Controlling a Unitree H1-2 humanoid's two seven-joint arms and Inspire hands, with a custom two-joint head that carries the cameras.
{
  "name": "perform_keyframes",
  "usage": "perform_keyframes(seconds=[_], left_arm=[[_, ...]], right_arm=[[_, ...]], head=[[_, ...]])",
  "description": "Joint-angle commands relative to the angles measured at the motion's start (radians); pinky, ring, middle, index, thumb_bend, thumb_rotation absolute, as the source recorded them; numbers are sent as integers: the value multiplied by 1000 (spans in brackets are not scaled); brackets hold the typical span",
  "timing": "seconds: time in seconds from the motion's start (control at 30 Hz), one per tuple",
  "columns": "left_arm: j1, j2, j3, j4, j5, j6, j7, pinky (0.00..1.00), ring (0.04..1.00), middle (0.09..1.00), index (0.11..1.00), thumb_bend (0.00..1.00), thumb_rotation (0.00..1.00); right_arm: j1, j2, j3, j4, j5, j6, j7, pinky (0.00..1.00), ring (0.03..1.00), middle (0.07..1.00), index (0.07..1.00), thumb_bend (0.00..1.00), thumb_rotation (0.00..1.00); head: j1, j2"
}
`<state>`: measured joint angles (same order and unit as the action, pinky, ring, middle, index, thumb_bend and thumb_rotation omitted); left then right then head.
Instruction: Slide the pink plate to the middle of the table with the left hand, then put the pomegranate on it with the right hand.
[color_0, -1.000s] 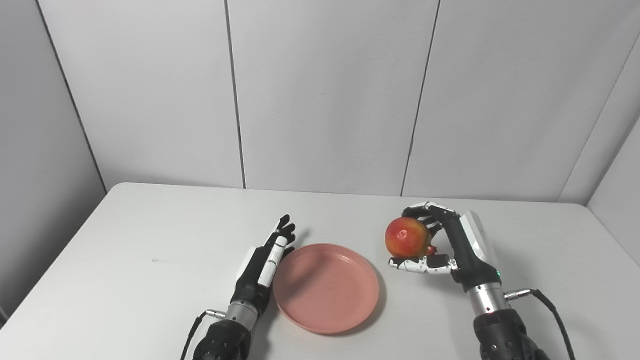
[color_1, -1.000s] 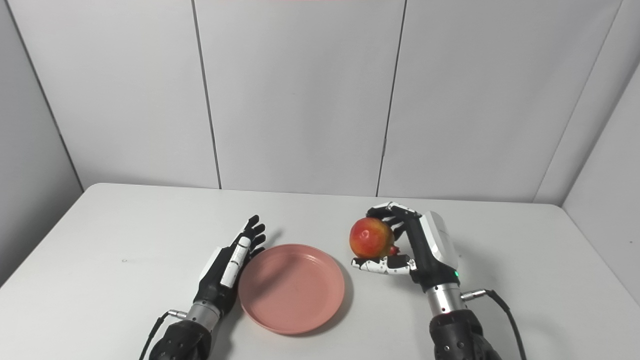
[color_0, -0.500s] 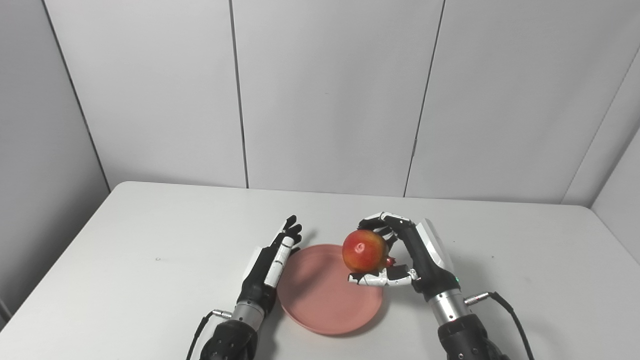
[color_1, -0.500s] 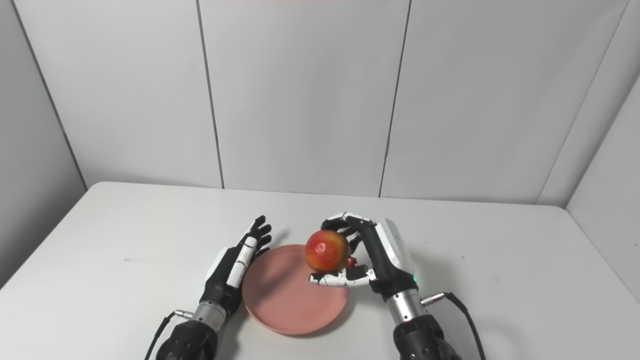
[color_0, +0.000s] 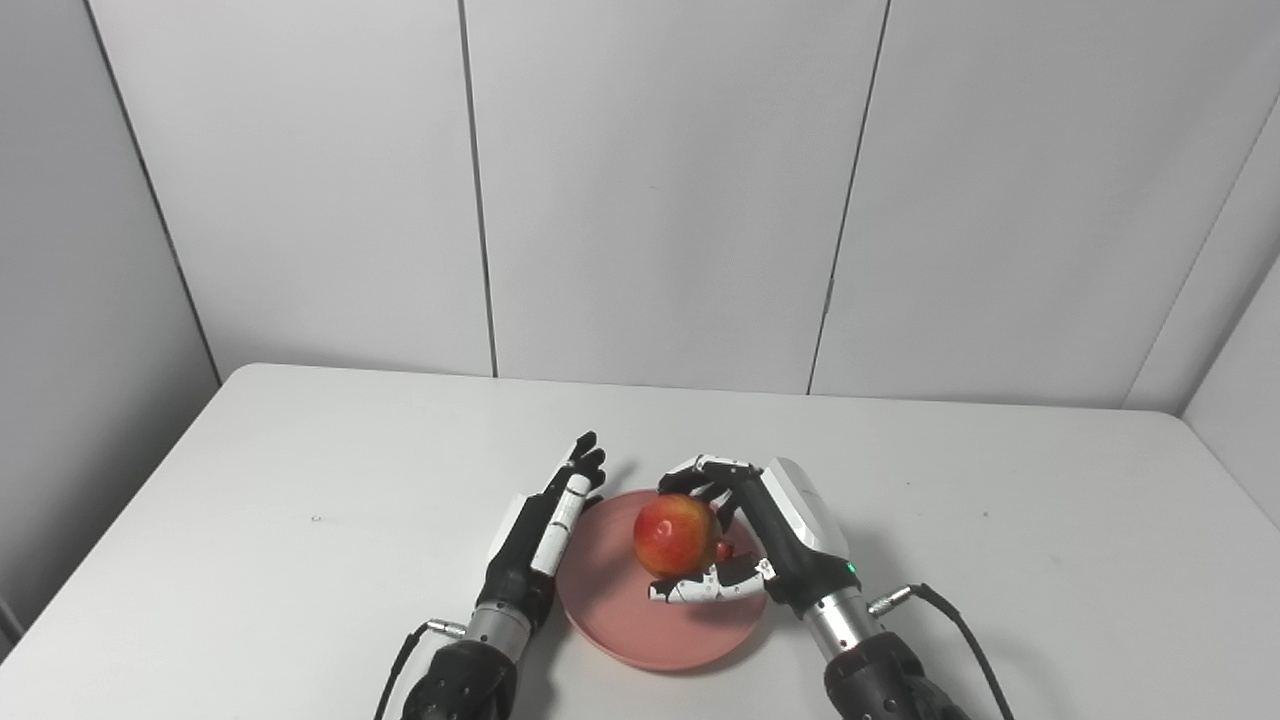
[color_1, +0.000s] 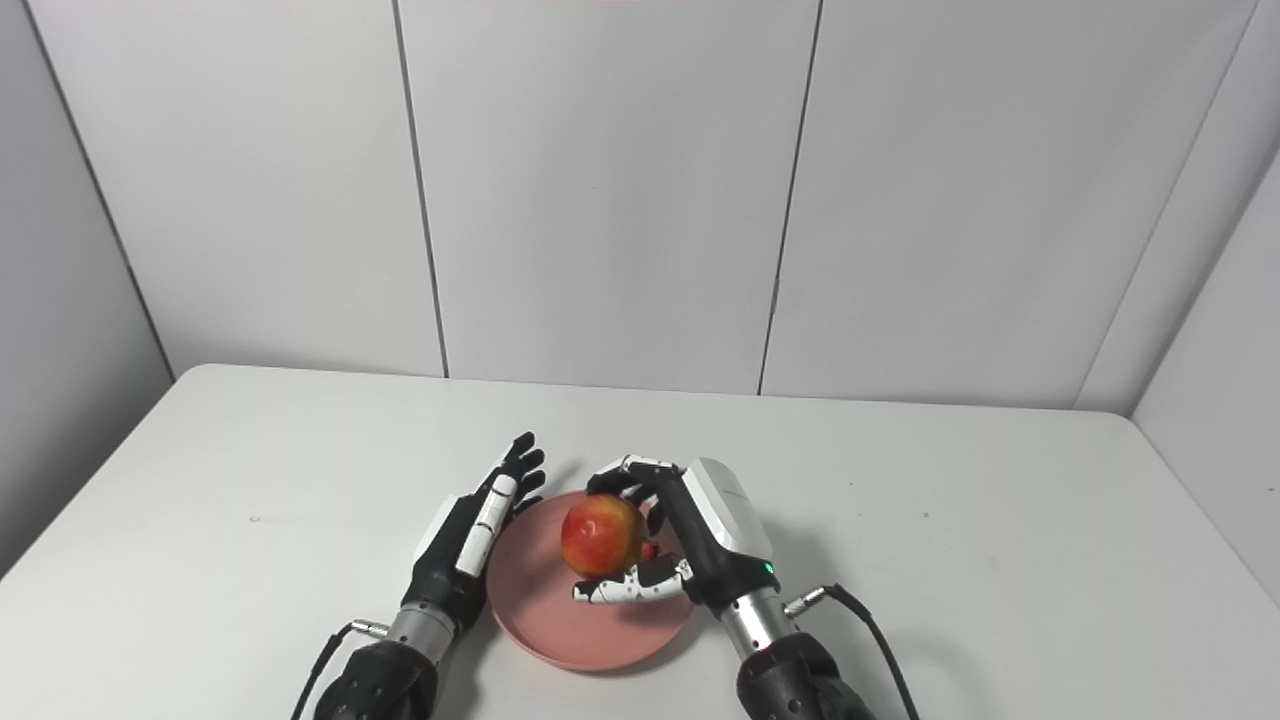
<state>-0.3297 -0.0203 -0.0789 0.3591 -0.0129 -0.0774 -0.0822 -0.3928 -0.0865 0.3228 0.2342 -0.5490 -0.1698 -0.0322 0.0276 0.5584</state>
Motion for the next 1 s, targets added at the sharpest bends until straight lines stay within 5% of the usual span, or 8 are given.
perform_keyframes(seconds=[0.0,0.6,0.63,0.73,0.87,0.9,0.97], left_arm=[[-5,-11,-8,3,12,-27,2,910,953,968,952,512,1000],[-8,-12,-11,6,19,-40,2,898,938,951,937,489,1000],[-8,-11,-11,5,19,-39,0,907,940,953,941,490,1000],[-7,-9,-13,0,20,-32,-2,929,953,966,952,494,1000],[-7,-6,-16,-4,37,-23,9,923,954,968,953,503,1000],[-7,-5,-15,-5,37,-19,9,924,954,969,954,513,1000],[-7,-4,-14,-5,34,-11,2,935,961,977,963,523,1000]], right_arm=[[-62,2,4,-5,-8,-67,-23,358,421,437,533,516,0],[-98,-41,51,103,-129,-109,-68,499,566,485,506,519,5],[-100,-45,55,105,-136,-111,-69,547,612,597,501,510,91],[-102,-55,66,100,-146,-108,-59,653,719,737,498,505,157],[-102,-64,76,91,-150,-104,-47,724,791,802,499,505,169],[-102,-67,79,89,-152,-102,-44,764,825,831,636,577,365],[-103,-73,85,82,-156,-94,-31,822,870,867,729,621,522]], head=[[1,1],[1,1],[1,1],[1,2],[1,2],[1,2],[1,2]])
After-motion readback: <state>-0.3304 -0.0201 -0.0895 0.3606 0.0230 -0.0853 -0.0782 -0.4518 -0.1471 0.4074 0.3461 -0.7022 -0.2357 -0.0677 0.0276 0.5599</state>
